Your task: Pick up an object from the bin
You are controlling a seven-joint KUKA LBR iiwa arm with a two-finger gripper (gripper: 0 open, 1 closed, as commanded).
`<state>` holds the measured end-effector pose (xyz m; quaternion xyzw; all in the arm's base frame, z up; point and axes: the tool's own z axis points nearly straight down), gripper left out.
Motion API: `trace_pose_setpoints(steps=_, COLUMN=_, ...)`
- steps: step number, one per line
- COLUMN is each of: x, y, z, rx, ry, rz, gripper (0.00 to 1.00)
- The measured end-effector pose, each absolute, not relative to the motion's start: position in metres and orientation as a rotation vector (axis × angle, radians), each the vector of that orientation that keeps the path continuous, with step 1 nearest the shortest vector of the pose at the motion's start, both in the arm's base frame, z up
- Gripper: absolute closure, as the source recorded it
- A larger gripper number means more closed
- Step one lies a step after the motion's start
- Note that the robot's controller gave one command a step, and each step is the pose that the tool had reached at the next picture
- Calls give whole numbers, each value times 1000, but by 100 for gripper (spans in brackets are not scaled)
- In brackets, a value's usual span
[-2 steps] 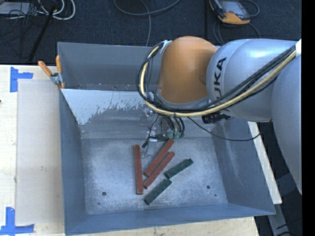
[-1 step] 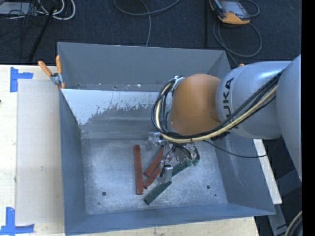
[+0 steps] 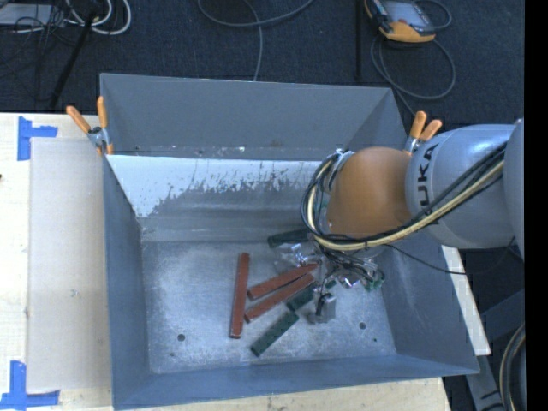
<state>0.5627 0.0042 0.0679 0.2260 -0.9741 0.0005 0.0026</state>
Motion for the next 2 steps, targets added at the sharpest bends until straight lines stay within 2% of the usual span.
trace_pose_setpoints(steps=1, x=563, y=7, z=69, rx=708, ry=-3059, rz=-2, gripper=100)
trace_pose_setpoints(steps=2, x=512, y=-11, z=200, rx=943, ry=-3002, rz=3, gripper=100)
